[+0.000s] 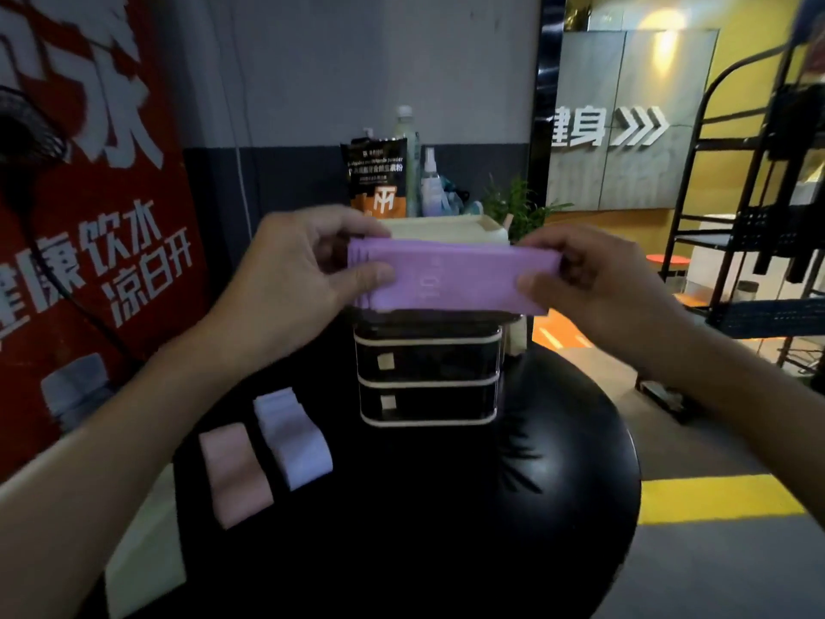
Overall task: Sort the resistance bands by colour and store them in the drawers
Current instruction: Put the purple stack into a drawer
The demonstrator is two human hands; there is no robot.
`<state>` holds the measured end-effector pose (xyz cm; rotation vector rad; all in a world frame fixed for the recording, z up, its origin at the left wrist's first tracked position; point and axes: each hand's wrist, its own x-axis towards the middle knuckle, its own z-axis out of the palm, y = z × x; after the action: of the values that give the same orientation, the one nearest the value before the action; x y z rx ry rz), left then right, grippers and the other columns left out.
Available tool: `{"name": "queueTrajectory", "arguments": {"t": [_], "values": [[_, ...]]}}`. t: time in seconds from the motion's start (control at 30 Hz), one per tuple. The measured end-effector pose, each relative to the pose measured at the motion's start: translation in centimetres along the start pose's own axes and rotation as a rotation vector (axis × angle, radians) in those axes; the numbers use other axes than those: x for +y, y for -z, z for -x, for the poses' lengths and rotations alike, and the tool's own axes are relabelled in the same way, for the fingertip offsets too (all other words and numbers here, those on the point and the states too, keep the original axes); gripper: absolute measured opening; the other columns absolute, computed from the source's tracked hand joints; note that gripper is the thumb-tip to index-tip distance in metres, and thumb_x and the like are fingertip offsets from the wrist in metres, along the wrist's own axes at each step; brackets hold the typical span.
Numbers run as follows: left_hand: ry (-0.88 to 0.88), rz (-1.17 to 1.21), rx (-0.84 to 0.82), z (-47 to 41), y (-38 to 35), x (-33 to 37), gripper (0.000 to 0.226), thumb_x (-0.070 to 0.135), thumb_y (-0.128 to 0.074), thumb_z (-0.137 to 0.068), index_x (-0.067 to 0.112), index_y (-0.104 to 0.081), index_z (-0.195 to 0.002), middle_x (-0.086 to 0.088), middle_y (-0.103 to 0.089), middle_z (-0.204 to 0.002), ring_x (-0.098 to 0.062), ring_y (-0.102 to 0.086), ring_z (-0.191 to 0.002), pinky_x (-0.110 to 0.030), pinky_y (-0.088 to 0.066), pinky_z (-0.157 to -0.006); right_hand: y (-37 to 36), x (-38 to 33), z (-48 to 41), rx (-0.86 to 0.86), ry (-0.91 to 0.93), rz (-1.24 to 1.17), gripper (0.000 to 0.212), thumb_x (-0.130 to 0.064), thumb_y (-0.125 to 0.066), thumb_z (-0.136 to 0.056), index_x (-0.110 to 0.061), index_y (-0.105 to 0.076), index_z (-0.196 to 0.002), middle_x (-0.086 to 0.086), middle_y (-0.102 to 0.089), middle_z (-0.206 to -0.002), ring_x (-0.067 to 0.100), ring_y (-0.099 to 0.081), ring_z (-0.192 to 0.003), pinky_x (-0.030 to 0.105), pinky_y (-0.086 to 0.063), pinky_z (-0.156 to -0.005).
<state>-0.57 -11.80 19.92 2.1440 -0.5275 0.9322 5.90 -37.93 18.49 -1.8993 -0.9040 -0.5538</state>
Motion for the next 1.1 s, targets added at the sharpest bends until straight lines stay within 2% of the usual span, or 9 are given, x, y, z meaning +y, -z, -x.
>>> {"name": "queueTrajectory", "arguments": {"t": [0.17, 0.37, 0.5, 0.6, 0.7, 0.87, 0.93, 1.0, 1.1], "values": [[0.007, -0.130, 0.021, -6.7, 1.1, -0.9, 0.025, 0.014, -0.083, -0.078, 0.026, -0.070, -0.096, 0.013, -0.068, -0.086, 0.006, -0.061, -0.070, -0.010, -0.049, -0.069, 0.8, -0.4, -6.6, 0.038, -0.055, 0.017, 0.020, -0.008, -0.068, -0.088, -0.022, -0.062, -0.102, -0.006, -0.063, -0.094, 0.010, -0.062, -0.085, 0.019, -0.054, -0.071], [0.133, -0.250, -0.109, -9.8, -0.7, -5.1, 0.022, 0.015, -0.084, -0.077, 0.014, -0.074, -0.096, 0.003, -0.070, -0.087, -0.012, -0.066, -0.080, -0.017, -0.051, -0.066, -0.6, 2.4, -10.7, -0.067, -0.216, 0.153, 0.018, -0.007, -0.074, -0.078, -0.022, -0.066, -0.083, 0.001, -0.066, -0.086, 0.014, -0.060, -0.073, 0.021, -0.044, -0.059], [0.184, -0.296, -0.204, -10.2, -1.5, -6.6, 0.018, 0.020, -0.085, -0.076, 0.019, -0.072, -0.088, 0.003, -0.070, -0.085, -0.010, -0.065, -0.079, -0.017, -0.048, -0.066, -1.2, 3.6, -11.5, -0.118, -0.287, 0.190, 0.012, -0.009, -0.078, -0.074, -0.016, -0.073, -0.082, 0.002, -0.069, -0.081, 0.017, -0.062, -0.072, 0.026, -0.048, -0.061], [0.223, -0.314, -0.272, -10.4, -1.7, -7.4, 0.017, 0.021, -0.086, -0.076, 0.019, -0.072, -0.086, 0.003, -0.071, -0.086, -0.012, -0.067, -0.084, -0.023, -0.053, -0.072, -1.7, 4.4, -11.5, -0.176, -0.316, 0.201, 0.012, -0.010, -0.079, -0.075, -0.015, -0.073, -0.084, 0.004, -0.071, -0.082, 0.016, -0.063, -0.068, 0.022, -0.048, -0.055], [0.280, -0.356, -0.352, -10.6, -1.9, -8.4, 0.019, 0.026, -0.088, -0.072, 0.024, -0.074, -0.084, 0.008, -0.073, -0.089, -0.010, -0.068, -0.087, -0.040, -0.057, -0.087, -1.9, 4.9, -11.6, -0.241, -0.344, 0.211, 0.013, -0.009, -0.078, -0.076, -0.015, -0.073, -0.086, 0.001, -0.069, -0.082, 0.011, -0.062, -0.067, 0.015, -0.044, -0.051], [0.325, -0.413, -0.422, -10.2, -2.3, -9.3, 0.028, 0.049, -0.080, -0.059, 0.033, -0.073, -0.081, 0.016, -0.073, -0.087, -0.006, -0.067, -0.091, -0.052, -0.048, -0.098, -2.3, 5.9, -11.6, -0.336, -0.361, 0.242, 0.012, -0.015, -0.078, -0.078, -0.018, -0.075, -0.089, 0.002, -0.069, -0.092, 0.017, -0.064, -0.089, 0.023, -0.049, -0.067], [0.317, -0.402, -0.428, -10.2, -2.2, -9.1, 0.031, 0.052, -0.078, -0.058, 0.035, -0.072, -0.084, 0.016, -0.072, -0.089, -0.006, -0.066, -0.093, -0.050, -0.049, -0.097, -2.4, 6.3, -11.7, -0.321, -0.368, 0.250, 0.011, -0.018, -0.079, -0.077, -0.021, -0.075, -0.087, 0.003, -0.069, -0.093, 0.018, -0.063, -0.093, 0.027, -0.050, -0.074], [0.303, -0.360, -0.438, -10.1, -2.0, -9.0, 0.025, 0.040, -0.084, -0.069, 0.033, -0.071, -0.089, 0.012, -0.071, -0.095, -0.008, -0.066, -0.094, -0.044, -0.054, -0.093, -2.3, 6.4, -11.7, -0.314, -0.370, 0.251, 0.012, -0.020, -0.080, -0.077, -0.023, -0.073, -0.087, 0.002, -0.068, -0.095, 0.018, -0.061, -0.096, 0.030, -0.050, -0.081], [0.235, -0.302, -0.419, -9.6, -1.8, -8.8, 0.021, 0.027, -0.083, -0.079, 0.029, -0.070, -0.096, 0.006, -0.064, -0.102, -0.011, -0.062, -0.096, -0.030, -0.053, -0.087, -1.9, 6.5, -11.4, -0.295, -0.348, 0.223, 0.023, -0.023, -0.082, -0.076, -0.025, -0.069, -0.095, 0.000, -0.065, -0.095, 0.016, -0.060, -0.092, 0.026, -0.047, -0.075]]}}
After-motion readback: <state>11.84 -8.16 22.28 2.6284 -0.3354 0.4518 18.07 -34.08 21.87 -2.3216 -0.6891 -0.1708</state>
